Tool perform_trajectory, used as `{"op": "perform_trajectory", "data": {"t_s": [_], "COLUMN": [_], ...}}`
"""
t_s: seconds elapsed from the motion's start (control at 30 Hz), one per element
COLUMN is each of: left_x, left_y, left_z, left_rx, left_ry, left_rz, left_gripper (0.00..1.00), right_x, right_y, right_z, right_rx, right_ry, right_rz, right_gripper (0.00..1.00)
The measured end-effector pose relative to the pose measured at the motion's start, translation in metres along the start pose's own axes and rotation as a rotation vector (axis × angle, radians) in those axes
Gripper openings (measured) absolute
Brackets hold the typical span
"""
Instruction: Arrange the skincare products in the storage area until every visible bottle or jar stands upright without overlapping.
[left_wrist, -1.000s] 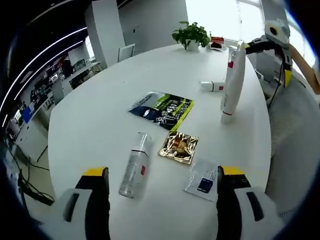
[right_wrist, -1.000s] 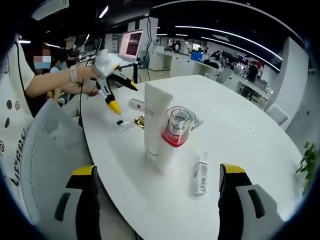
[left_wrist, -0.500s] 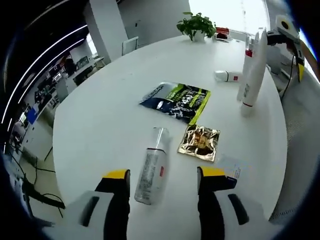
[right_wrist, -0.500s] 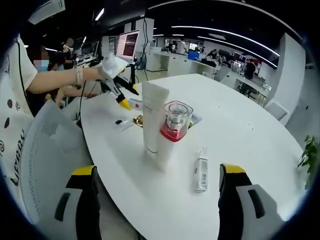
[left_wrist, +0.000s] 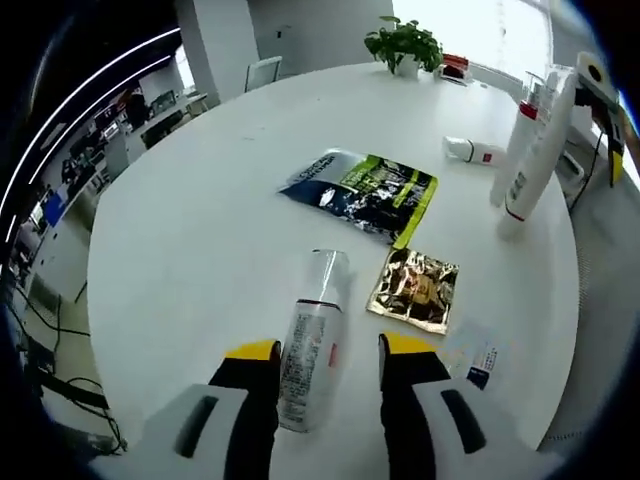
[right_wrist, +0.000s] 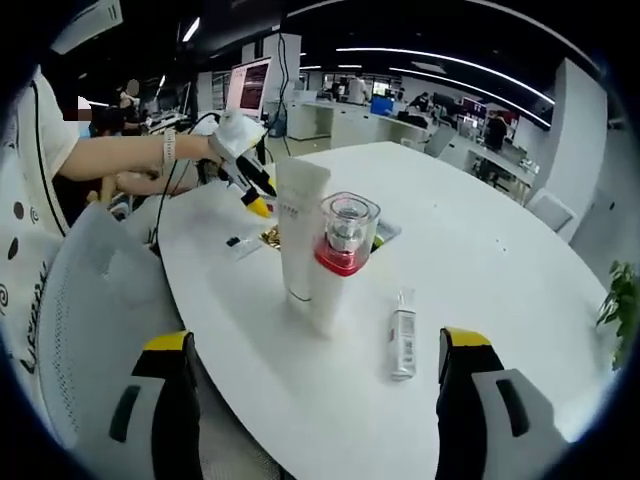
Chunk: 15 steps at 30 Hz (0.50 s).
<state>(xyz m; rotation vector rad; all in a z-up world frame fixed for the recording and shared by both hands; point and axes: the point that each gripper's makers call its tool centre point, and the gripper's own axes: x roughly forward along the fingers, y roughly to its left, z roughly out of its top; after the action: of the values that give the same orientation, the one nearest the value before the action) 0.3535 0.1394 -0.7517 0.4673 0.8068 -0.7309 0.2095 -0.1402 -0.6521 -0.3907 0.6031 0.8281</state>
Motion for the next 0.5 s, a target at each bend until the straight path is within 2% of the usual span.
{"op": "perform_trajectory", "data": {"t_s": [0.17,0.33,0.5], "left_x": [0.005,0.01,0.012], "left_y": [0.003,0.001,-0.001], "left_z": [0.0,-0.008,-0.004], "left_rx": [-0.025,-0.022,-0.035], "left_ry": [0.016,0.049,0.035], "left_rz": [-0.019,-0.029,-0.052], "left_gripper": [0.33,0.3,0.28], "right_x": [0.001,0.001,0.002], "right_y": [0.0,-0.001,-0.002], "right_z": [0.001,0.001,0.001], "right_rx": [0.0,0.005,0.007], "right_ry": [0.0,0.0,0.005], "right_rz": [-0.001,-0.002,0.0], "right_gripper": [1.0,1.0,1.0]}}
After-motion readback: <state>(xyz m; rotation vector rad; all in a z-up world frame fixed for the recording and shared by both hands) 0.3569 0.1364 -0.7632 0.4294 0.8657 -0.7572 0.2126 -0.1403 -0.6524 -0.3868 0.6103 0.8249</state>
